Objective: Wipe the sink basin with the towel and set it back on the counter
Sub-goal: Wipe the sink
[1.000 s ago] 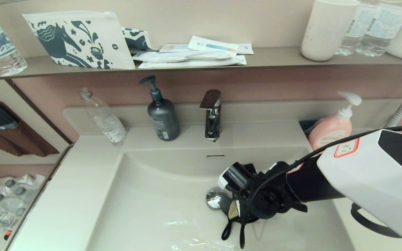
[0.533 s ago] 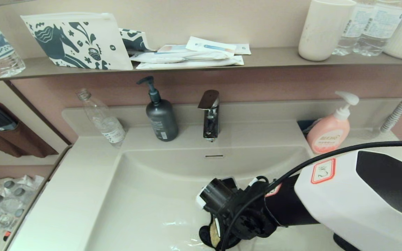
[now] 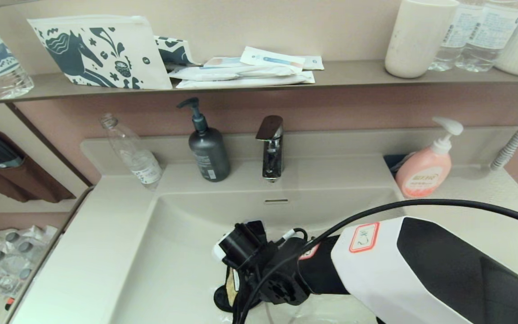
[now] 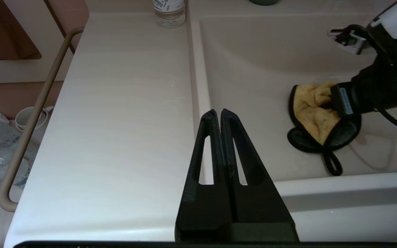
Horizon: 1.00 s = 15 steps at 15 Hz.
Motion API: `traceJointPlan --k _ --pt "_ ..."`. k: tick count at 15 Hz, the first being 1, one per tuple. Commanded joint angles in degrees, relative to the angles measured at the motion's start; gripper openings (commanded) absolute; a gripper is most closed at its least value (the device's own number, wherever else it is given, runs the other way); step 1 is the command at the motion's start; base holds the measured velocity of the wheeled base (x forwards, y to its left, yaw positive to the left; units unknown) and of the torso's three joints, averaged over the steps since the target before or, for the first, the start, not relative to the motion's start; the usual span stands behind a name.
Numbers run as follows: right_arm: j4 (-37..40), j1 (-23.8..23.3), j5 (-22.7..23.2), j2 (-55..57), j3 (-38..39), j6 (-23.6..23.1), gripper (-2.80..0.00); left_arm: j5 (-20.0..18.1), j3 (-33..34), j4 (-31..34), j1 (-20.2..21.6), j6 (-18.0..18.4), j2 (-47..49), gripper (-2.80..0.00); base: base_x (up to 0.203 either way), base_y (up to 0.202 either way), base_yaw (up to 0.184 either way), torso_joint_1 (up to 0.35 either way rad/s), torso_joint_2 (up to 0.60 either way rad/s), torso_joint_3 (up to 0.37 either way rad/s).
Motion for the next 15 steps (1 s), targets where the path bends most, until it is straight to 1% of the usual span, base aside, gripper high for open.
traceJointPlan --k 1,2,5,7,10,13,15 --pt "0.06 -1.21 -2.0 5.13 -4.75 -1.48 -2.8 0.0 0.0 -0.01 0.01 -0.01 0.09 -2.8 0.0 0.0 0.0 0.0 0.0 0.0" --pt "-0.13 -2.1 -3.55 6.13 -6.09 -2.72 -2.8 0.0 0.0 -0.01 0.01 -0.01 0.09 -2.8 0.0 0.0 0.0 0.0 0.0 0.0" --pt "-0.25 -3.68 -4.68 6.49 -7.83 -4.01 -2.8 0.0 0.0 -0.01 0.01 -0.01 0.09 -2.8 0.0 0.0 0.0 0.0 0.0 0.0" --pt "-0.45 -4.87 -7.36 6.49 -8.43 -5.65 -2.8 0.0 0.0 -0.01 0.01 -0.01 0.09 -2.8 0.0 0.0 0.0 0.0 0.0 0.0" --pt "-1.58 -6.69 -8.39 6.08 -8.66 -6.18 -2.8 0.0 0.0 -0.01 0.01 -0.01 0.09 -2.8 0.0 0.0 0.0 0.0 0.0 0.0" --pt "-1.35 -7.97 -10.49 5.88 -8.11 -6.31 -2.8 0.0 0.0 -0.01 0.01 -0.01 0.09 -2.8 0.0 0.0 0.0 0.0 0.0 0.0" --pt "-1.09 -8.6 -11.0 5.45 -7.78 -6.35 -2.8 0.0 0.0 -0.01 0.01 -0.01 0.09 -2.8 0.0 0.0 0.0 0.0 0.0 0.0"
